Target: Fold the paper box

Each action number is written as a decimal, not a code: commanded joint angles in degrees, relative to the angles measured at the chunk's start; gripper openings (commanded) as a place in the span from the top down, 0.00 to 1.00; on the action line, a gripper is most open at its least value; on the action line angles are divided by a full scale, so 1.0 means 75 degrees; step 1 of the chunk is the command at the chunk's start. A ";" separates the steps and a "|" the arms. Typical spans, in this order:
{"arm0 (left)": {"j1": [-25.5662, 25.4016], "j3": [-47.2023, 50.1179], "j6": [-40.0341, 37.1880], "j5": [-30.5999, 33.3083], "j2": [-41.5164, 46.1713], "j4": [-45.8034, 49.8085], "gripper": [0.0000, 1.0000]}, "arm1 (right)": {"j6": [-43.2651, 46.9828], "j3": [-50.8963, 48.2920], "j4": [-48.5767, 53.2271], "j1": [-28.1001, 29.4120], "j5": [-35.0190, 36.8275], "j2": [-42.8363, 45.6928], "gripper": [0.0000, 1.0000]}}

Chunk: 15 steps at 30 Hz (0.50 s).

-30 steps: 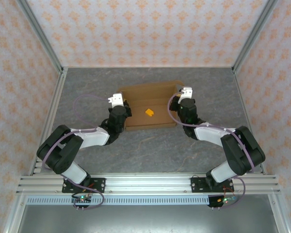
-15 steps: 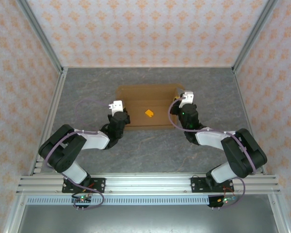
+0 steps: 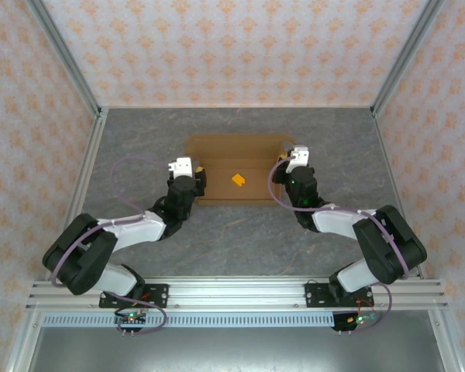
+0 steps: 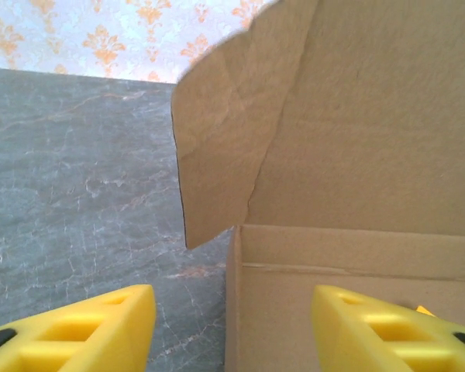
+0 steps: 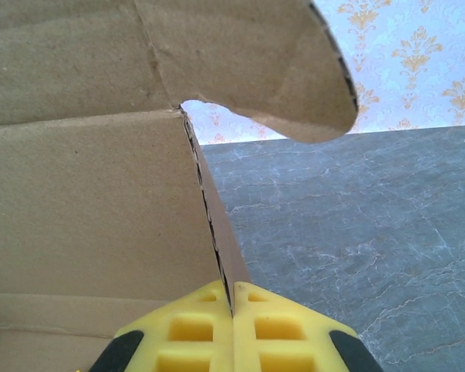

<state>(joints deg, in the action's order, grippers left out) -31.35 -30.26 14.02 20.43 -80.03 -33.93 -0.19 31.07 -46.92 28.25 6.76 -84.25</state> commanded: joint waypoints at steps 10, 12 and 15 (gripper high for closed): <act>0.1527 -0.1006 -0.1120 -0.3244 0.1017 0.2430 0.27 | 0.0125 0.0305 0.0291 0.0042 0.0158 0.0163 1.00; 0.1769 -0.1319 -0.1290 -0.3399 0.0728 0.2648 0.25 | 0.0132 0.0339 0.0296 0.0042 0.0154 0.0136 1.00; 0.2229 -0.1606 -0.1482 -0.4000 0.0481 0.2719 0.21 | 0.0174 0.0392 0.0361 0.0052 0.0153 0.0132 1.00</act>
<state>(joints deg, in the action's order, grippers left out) -17.32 -39.94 6.09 -3.90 -75.18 -17.43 0.32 32.14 -44.80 28.25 7.11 -83.77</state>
